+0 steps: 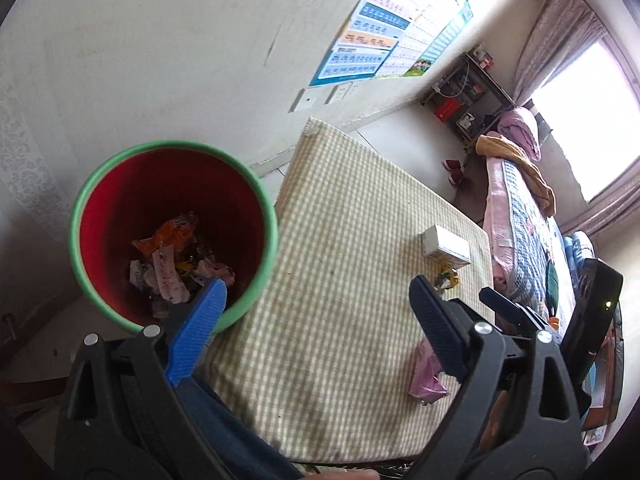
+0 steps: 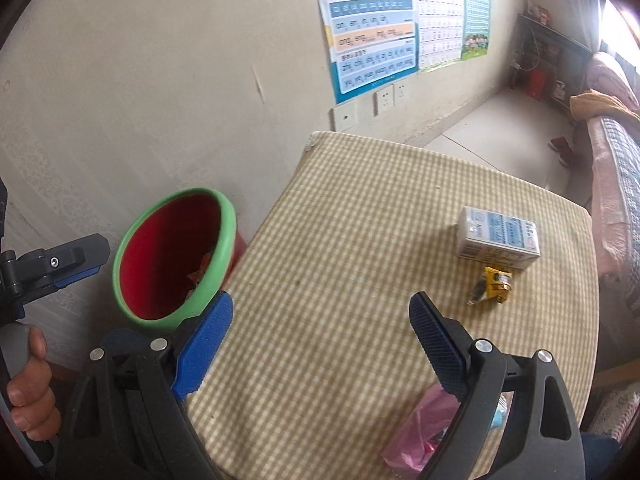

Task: Collect trash
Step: 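Move both open tools back over the pink bag and yellow wrapper, then grasp the pink bag with left tool while right tool grasps yellow wrapper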

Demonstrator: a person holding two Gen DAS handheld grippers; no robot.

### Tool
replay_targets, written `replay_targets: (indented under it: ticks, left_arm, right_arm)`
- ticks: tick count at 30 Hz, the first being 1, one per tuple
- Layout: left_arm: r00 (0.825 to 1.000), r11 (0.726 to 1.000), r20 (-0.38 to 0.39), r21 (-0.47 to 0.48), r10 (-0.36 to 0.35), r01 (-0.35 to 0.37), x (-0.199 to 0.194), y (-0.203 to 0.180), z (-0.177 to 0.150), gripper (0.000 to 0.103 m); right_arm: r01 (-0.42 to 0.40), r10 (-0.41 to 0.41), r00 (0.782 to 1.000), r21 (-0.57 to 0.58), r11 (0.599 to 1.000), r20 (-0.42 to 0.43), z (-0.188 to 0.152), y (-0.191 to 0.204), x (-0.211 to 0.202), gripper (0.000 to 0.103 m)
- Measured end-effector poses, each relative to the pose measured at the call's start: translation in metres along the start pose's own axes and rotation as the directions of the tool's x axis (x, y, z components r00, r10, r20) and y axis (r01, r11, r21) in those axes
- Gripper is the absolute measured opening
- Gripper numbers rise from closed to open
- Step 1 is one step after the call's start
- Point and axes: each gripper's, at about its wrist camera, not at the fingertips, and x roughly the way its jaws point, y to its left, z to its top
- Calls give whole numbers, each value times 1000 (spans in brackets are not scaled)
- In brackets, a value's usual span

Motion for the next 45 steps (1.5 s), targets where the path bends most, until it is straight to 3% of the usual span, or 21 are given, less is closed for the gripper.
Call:
replay_targets:
  ticks: [13,28,40,45]
  left_arm:
    - [990,979,-129,189,-56,80,55,-108,-40,91]
    - [944,931,-329,344,-3,122,137,-178,-93,89]
    - [898,910,-437,389,41,147,190,-192,-112,64]
    - [882,917,-469,371,49,146,200,-186,-114,35]
  right_arm:
    - [106,-112,993,144,984,28,-31,-113,-45,87]
    - [140,-146,989,233,962,8,-47,-182,-49,87]
    - [131,-128,991,264,956,-26,-51,-194,-32,87]
    - [131,-121,991,269,954,-52,-54,-197,-19,87]
